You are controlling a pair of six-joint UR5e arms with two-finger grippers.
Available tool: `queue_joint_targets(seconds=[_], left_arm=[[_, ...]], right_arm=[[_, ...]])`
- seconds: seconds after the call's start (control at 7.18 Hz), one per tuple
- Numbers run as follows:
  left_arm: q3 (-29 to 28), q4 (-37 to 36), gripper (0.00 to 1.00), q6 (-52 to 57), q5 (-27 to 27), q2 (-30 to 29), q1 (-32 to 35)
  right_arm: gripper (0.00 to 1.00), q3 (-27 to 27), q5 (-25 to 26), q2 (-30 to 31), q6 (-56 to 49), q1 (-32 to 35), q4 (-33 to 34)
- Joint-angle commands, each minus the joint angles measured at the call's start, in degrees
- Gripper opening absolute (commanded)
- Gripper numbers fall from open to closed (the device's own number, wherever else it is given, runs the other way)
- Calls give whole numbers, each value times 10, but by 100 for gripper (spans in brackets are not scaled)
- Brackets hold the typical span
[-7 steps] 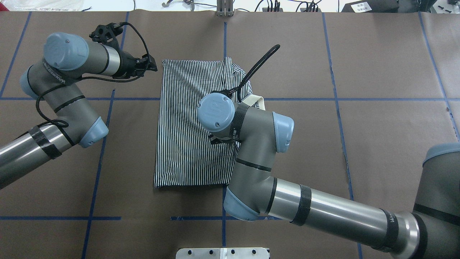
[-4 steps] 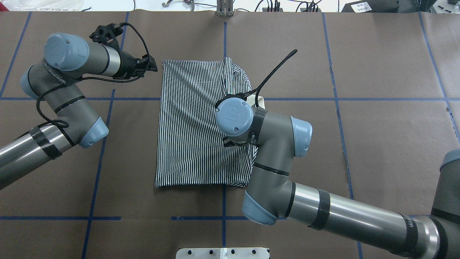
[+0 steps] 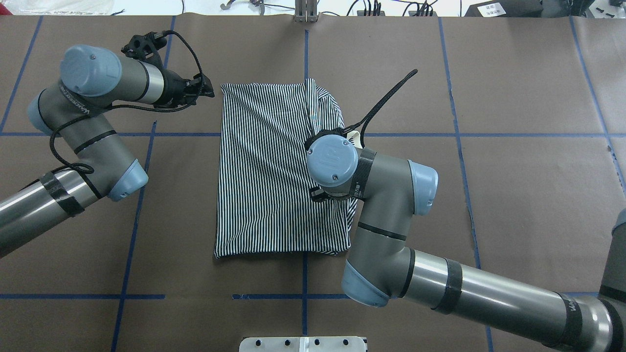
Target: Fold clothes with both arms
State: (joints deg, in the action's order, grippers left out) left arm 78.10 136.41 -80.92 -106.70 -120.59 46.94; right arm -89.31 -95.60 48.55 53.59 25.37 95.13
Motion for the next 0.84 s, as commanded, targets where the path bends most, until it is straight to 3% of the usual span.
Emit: queue_joint_targets(seconds=[0.0,0.42,0.7], left_arm=[[0,0,59,-1,0,0,0],[-1,0,59,0,1,0,0],[-1,0,59,0,2,0,0]], right_arm=[[100,-35,-11,40,-17,17,-1],[100,-62,-19,78,-53,37,-3],[100,-51,-30,53,-49,53,-5]])
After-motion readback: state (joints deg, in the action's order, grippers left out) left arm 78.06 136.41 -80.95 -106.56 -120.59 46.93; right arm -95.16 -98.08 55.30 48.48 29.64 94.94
